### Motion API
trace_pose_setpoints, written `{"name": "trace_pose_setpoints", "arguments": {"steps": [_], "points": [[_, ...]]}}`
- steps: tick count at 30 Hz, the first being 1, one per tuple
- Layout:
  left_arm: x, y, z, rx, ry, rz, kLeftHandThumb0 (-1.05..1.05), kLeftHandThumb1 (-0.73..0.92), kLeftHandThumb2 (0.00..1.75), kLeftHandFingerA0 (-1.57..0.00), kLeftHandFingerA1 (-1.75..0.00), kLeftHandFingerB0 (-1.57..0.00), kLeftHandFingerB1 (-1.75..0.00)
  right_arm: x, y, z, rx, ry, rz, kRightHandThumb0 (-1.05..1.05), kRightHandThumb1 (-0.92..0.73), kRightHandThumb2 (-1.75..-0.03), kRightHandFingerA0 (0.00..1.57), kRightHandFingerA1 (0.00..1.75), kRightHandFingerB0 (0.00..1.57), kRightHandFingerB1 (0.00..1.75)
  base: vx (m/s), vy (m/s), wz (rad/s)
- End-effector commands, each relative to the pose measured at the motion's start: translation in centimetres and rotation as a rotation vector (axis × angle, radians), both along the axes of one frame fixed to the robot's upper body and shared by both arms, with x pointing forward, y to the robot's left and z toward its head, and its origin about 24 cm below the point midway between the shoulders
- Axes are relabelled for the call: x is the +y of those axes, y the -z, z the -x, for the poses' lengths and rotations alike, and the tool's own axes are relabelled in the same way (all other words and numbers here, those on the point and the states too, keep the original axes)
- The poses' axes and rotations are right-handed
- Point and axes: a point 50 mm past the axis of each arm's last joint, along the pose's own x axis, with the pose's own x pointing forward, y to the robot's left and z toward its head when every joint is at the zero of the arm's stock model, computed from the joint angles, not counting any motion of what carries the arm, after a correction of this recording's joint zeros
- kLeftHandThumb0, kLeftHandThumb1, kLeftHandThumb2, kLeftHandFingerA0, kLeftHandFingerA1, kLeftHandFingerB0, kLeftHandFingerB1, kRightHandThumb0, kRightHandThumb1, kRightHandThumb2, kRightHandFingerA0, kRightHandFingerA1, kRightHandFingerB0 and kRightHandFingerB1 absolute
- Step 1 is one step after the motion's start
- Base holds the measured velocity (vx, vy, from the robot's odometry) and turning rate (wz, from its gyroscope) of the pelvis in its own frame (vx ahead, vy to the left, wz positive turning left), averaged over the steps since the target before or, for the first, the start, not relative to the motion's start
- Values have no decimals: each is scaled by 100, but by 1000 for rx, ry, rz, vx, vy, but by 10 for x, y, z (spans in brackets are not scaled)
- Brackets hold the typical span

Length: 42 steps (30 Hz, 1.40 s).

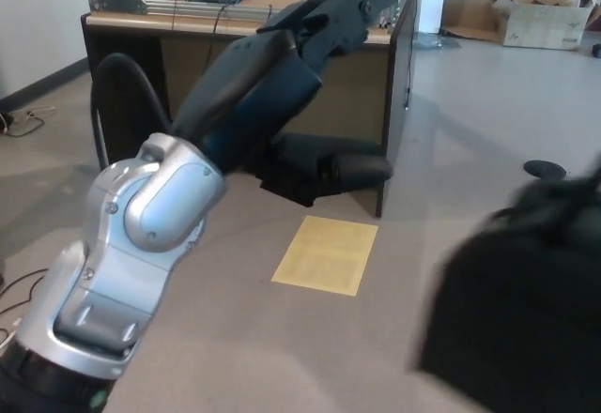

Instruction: A person hands over a black lunchbag to the robot and the robot uses its left hand to grab the strips of the lunchbag, the gives it back to the person.

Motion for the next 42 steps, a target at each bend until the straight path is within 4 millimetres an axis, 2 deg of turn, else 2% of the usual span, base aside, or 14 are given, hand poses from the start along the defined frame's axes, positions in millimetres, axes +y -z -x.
{"name": "trace_pose_setpoints", "arguments": {"steps": [1,2,3,4,16,23,24,29,30,34,35,36,42], "points": [[6,0,0,6,-25,-6,-83,50,85,0,0,0,-2,-3,-3,-1,-17,12,-13,-58,-54,-92,51,60,39,52,0,0,0],[6,1,0,4,-24,-7,-83,50,85,0,0,0,-1,-3,-3,-2,-23,10,-10,-58,-54,-92,51,60,39,52,0,0,0],[6,1,-1,1,-26,-7,-84,51,86,0,0,0,-1,-3,-4,-2,-27,13,-14,-56,-63,-59,56,45,52,41,0,0,0],[5,2,-1,1,-27,-8,-84,51,86,0,0,0,-1,-3,-4,-2,-26,14,-15,-58,-53,-92,51,60,39,52,0,0,0],[-10,11,4,23,21,-11,-80,49,82,0,0,0,0,-4,-5,-2,-23,-1,14,-60,-55,-93,54,61,38,51,0,0,0],[-20,17,6,43,32,-5,-73,45,81,0,-7,0,-7,-4,-5,-3,-17,7,-7,-59,-55,-92,51,59,38,51,0,0,0],[-22,18,7,39,32,-8,-72,44,81,0,-9,0,-8,-5,-5,-4,-16,12,-5,-55,-64,-60,54,44,50,40,0,0,0],[-27,21,8,39,26,-22,-73,45,82,0,-10,0,-9,-4,-6,-4,-18,8,0,-54,-64,-59,54,44,50,40,0,0,0],[-29,22,8,41,27,-29,-73,45,82,0,-10,0,-8,-5,-6,-4,-20,5,1,-56,-54,-91,50,59,38,51,0,0,0],[-33,24,7,51,35,-27,-72,44,82,0,-12,0,-10,-4,-7,-5,-22,1,-5,-55,-54,-91,51,59,37,51,0,0,0],[-34,25,7,50,36,-27,-71,44,82,0,-13,0,-11,-4,-7,-5,-22,2,-5,-52,-64,-59,54,44,50,40,0,0,0],[-36,26,6,48,37,-28,-70,43,83,0,-15,0,-12,-3,-7,-5,-23,2,-1,-55,-54,-91,51,59,37,51,0,0,0],[-42,28,4,28,16,-27,-72,44,84,0,-16,0,-13,-3,-9,-8,-25,-1,3,-55,-53,-91,51,59,38,51,0,0,0]]}}
